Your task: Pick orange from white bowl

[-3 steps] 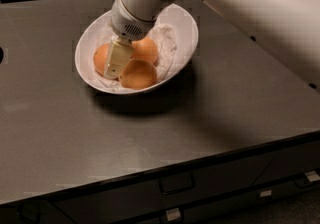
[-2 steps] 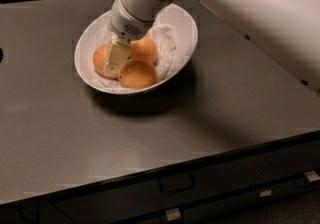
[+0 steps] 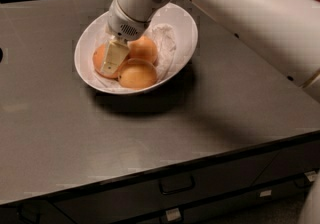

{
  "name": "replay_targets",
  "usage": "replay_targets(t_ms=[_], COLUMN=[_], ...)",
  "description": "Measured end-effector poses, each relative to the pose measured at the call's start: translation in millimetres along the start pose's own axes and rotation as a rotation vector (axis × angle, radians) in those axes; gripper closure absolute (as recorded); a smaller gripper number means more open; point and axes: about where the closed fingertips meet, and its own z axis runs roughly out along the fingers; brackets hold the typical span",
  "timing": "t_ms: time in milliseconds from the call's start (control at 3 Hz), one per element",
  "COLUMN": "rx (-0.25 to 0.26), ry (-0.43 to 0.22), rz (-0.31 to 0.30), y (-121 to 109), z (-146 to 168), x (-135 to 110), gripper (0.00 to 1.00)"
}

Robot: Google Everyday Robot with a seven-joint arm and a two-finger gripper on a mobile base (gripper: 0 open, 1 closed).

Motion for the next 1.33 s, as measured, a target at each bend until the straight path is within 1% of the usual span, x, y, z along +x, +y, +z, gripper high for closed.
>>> replay_targets(t_ms=[667, 1000, 1333], rx=[-0.012, -0.034, -0.046], ry=[0.014, 0.042, 0.059], rz=[0.021, 0.033, 0.04], y=[1, 1, 1], z=[6, 17, 23], x=[6, 12, 16], gripper=[0.27, 0.3, 0.3])
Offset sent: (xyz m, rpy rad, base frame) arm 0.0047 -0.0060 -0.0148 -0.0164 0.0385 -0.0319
